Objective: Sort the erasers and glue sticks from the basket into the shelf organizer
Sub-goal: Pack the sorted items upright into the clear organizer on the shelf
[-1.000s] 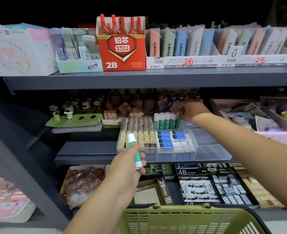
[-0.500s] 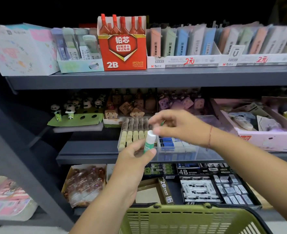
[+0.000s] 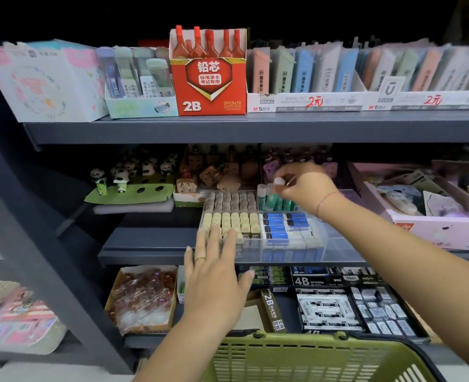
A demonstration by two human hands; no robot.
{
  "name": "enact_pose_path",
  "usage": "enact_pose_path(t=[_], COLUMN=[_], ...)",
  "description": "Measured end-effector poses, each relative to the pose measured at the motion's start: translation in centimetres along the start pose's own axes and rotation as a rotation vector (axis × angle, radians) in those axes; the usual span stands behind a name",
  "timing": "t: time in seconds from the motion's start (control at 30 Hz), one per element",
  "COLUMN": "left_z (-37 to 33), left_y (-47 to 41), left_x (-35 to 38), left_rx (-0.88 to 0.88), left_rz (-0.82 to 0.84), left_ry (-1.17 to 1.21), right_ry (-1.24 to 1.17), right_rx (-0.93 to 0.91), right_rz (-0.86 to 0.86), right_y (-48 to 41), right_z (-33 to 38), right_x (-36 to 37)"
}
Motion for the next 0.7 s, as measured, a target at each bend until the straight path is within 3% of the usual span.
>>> enact_pose_path(t=[0.23,0.7], left_z=[0.2,0.1], left_y=[-0.1,0.3], left_x=[0.0,-0.4], left_rx=[-0.009,0.017], left_rz=[0.020,-0.045], left_ry=[-0.001,0.158], right_ry=[0.137,0.092], right_rx=[0.026,0.015], right_rz=[0.088,0.133], right_y=[-1.1,0.0], right_z=[-0.5,-0.1], right_x=[4.4,4.5])
Point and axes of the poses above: each hand's wrist, its own y-axis away from the middle knuckle, its own x-axis out of the palm, z = x × y, the point moved 7 cm from there along -y, towards the middle knuckle, and after that the axes turned 3 degrees about y, right-handed, at the moved point
